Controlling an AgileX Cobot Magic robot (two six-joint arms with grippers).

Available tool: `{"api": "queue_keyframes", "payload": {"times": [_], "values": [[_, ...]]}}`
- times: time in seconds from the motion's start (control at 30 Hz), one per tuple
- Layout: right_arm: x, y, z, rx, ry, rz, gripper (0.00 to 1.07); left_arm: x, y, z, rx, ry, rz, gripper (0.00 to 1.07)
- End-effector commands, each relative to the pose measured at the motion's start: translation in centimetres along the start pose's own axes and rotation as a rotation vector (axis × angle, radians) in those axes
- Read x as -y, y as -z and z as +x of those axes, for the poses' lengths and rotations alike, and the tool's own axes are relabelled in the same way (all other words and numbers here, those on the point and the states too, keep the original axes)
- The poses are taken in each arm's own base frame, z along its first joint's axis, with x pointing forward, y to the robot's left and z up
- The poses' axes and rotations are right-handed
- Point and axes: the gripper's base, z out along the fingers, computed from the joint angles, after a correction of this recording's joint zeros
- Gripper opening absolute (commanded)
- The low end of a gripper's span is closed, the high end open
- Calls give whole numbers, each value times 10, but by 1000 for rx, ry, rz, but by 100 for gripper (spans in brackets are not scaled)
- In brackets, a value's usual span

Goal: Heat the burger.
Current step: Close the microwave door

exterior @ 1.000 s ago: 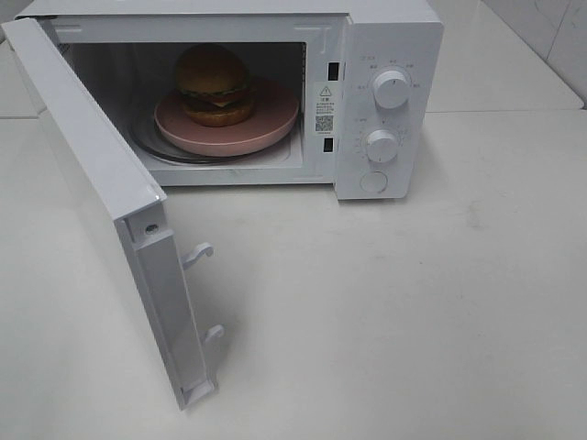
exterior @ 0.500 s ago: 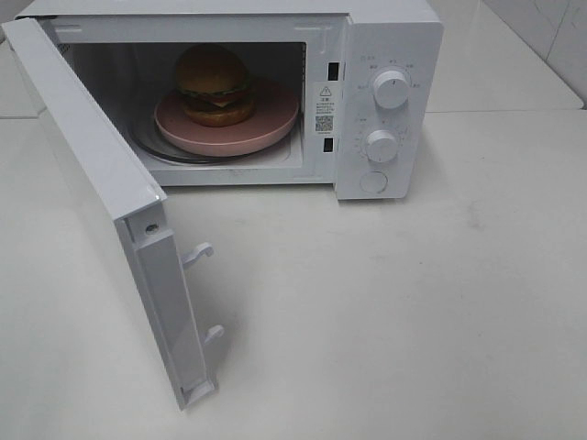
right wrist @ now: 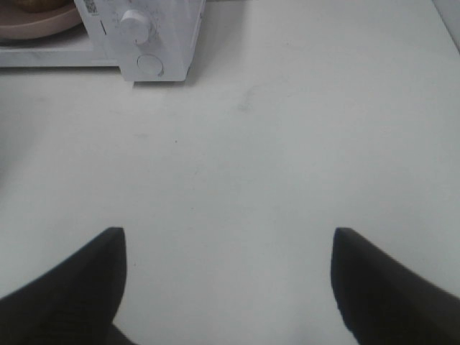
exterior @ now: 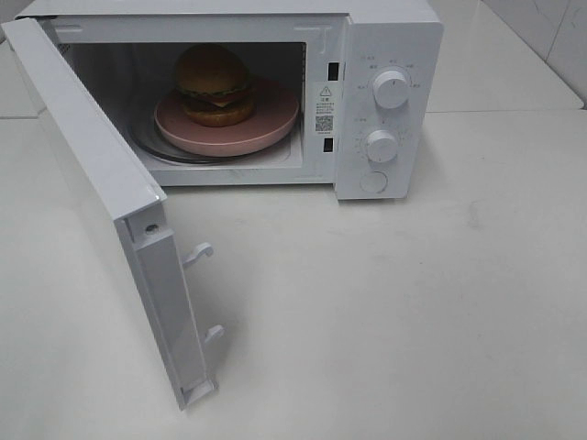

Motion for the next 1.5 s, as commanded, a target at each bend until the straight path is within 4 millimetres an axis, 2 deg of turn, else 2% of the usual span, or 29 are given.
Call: {"api": "queue_keyframes", "payload": {"times": [0.03, 1.5], "values": [[-1, 3, 2, 43, 1, -6, 75, 0, 2, 1, 30, 0, 7, 91], [-1, 3, 1, 42, -1, -5, 75, 1, 2, 1, 29, 4, 11, 91]]}}
